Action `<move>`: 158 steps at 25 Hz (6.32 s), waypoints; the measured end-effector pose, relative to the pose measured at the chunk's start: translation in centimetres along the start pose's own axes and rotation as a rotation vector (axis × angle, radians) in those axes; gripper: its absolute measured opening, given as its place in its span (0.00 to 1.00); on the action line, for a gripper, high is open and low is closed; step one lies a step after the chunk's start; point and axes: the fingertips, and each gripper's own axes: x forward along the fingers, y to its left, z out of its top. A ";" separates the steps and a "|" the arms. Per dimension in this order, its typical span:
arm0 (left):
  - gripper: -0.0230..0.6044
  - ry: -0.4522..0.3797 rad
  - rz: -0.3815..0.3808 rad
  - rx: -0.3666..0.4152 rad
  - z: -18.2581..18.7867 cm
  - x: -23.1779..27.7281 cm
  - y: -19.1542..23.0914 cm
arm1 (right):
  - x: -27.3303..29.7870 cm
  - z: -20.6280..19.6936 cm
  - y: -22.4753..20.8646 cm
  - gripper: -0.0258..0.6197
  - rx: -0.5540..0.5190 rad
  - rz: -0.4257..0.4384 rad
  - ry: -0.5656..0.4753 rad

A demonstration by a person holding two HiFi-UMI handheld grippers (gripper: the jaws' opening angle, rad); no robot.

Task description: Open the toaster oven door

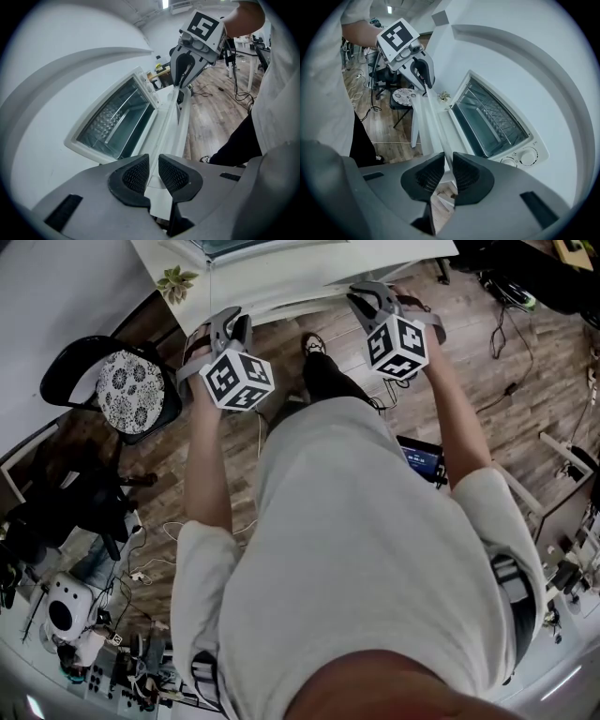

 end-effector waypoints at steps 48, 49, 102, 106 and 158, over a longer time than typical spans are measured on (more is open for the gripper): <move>0.15 0.000 0.054 0.017 -1.4 1.1 -2.7 | 1.2 -1.6 2.8 0.13 -0.015 -0.062 -0.022; 0.15 -0.001 0.060 0.016 -1.4 1.1 -2.7 | 1.2 -1.6 2.7 0.13 -0.013 -0.069 -0.024; 0.16 -0.030 0.257 -0.007 -3.2 3.1 -6.6 | 3.3 -4.1 6.3 0.15 0.090 -0.379 -0.007; 0.16 -0.030 0.257 -0.008 -3.6 3.7 -7.1 | 3.8 -4.5 6.7 0.15 0.095 -0.376 -0.006; 0.17 0.008 0.308 0.000 -5.5 7.2 -10.3 | 7.3 -7.3 9.7 0.15 0.102 -0.472 -0.026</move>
